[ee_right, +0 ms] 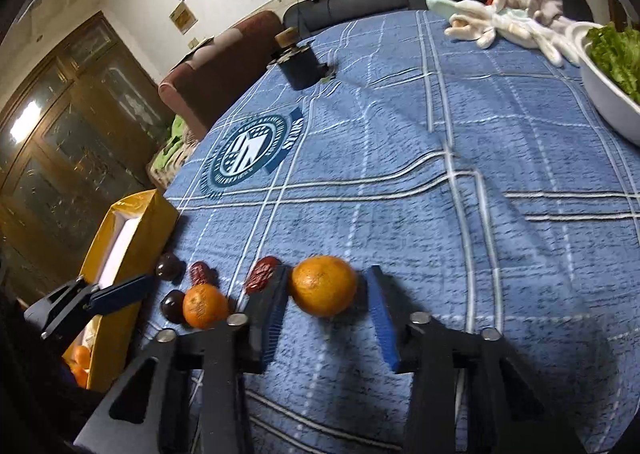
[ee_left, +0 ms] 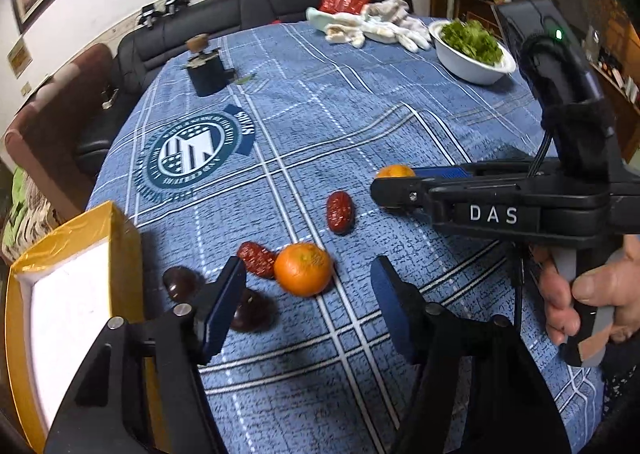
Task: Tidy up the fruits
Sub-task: 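Move both grippers back toward the remaining orange and dates, then grasp the orange with the left gripper while the right grasps another orange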
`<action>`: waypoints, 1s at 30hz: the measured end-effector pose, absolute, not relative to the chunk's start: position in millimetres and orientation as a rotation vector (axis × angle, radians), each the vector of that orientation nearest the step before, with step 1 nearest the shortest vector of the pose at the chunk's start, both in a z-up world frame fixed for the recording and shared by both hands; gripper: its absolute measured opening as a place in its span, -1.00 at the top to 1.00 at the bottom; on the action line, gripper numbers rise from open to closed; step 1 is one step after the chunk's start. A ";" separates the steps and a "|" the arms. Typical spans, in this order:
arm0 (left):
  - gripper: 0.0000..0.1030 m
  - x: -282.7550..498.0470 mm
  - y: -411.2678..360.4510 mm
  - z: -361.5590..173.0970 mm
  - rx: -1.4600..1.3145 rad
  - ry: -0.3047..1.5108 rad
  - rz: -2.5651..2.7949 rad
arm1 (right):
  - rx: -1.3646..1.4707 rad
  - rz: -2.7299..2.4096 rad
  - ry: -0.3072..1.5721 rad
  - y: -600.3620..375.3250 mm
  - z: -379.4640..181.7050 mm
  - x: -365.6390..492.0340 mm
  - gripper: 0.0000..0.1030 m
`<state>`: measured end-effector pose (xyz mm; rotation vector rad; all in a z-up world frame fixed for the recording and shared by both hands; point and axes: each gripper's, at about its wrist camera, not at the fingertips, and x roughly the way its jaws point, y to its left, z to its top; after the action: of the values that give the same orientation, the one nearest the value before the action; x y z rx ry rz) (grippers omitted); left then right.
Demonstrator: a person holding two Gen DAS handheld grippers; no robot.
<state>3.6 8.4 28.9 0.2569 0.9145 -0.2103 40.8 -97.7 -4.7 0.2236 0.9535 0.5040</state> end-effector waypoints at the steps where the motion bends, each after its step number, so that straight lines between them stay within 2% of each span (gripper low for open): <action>1: -0.13 5.4 7.1 26.1 0.265 0.924 -0.214 | 0.226 0.504 0.955 -98.3 -4.4 41.2 0.33; 3: 0.05 10.2 5.5 17.9 0.266 0.957 -0.223 | 0.253 0.507 0.965 -101.8 -5.2 42.1 0.34; 7: 0.09 17.1 5.4 10.1 0.270 0.960 -0.214 | 0.260 0.507 0.972 -104.0 -4.4 42.0 0.34; 14: 0.38 18.5 -0.5 10.5 0.331 0.930 -0.164 | 0.273 0.508 0.982 -105.5 -2.8 40.4 0.34; 24: 0.40 6.3 5.2 17.9 0.241 0.915 -0.163 | 0.306 0.525 0.967 -111.4 2.1 34.0 0.34; 30: 0.39 -23.8 1.2 48.0 0.174 0.826 -0.200 | 0.334 0.541 0.902 -114.7 13.6 27.2 0.34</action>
<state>-23.8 1.2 48.0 0.1745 0.8259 -0.1998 27.2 -114.7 13.6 0.3335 0.9025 0.5411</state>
